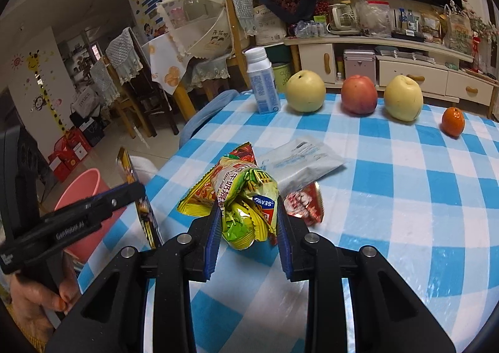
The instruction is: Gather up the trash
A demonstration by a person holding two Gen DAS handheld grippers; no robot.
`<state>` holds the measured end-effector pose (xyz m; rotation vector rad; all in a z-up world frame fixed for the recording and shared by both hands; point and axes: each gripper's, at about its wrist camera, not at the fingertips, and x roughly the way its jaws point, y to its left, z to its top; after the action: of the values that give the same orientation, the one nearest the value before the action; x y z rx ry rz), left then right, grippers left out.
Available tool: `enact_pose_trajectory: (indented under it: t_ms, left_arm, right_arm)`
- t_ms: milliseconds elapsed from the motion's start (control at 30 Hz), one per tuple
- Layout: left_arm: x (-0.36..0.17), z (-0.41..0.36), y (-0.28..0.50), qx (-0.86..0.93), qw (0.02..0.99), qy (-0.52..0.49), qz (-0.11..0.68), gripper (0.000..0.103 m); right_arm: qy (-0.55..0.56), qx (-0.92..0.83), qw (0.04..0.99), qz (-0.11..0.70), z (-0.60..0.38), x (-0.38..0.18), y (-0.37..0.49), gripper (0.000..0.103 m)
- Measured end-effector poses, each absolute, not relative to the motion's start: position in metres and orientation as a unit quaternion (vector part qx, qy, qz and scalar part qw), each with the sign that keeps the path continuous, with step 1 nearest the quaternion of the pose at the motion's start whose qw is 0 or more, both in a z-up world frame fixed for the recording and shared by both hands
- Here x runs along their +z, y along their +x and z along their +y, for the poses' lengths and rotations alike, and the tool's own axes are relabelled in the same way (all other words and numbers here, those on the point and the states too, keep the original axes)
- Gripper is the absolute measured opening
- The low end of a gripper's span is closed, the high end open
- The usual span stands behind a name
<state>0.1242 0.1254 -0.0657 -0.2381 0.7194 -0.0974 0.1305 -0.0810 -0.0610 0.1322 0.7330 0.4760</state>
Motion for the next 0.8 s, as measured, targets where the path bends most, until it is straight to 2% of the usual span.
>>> enact_pose_trajectory:
  t_ms: [167,600,667,700,767,800]
  left_arm:
    - [-0.065,0.127,0.121,-0.075,0.921,-0.114,0.366,0.028]
    - [-0.109,0.096,0.129,-0.135,0.865,-0.064,0.479,0.028]
    - [-0.113,0.095,0.129,-0.127,0.862,-0.059,0.486,0.038]
    - [-0.115,0.094,0.129,-0.122,0.862,-0.054,0.489,0.042]
    - [-0.117,0.092,0.129,-0.111,0.863,-0.046,0.491,0.06]
    - [-0.118,0.092,0.13,-0.105,0.863,-0.042,0.492,0.063]
  right_arm:
    - [0.072,0.223,0.899,0.369,-0.081,-0.066,0.115,0.033]
    - [0.081,0.168,0.881,0.435,-0.106,-0.1,0.08,0.036]
    - [0.062,0.164,0.882,0.437,-0.105,-0.105,0.079,0.039]
    - [0.059,0.166,0.882,0.438,-0.104,-0.107,0.079,0.045]
    - [0.055,0.167,0.884,0.434,-0.106,-0.108,0.078,0.057]
    - [0.051,0.167,0.886,0.431,-0.106,-0.109,0.078,0.064]
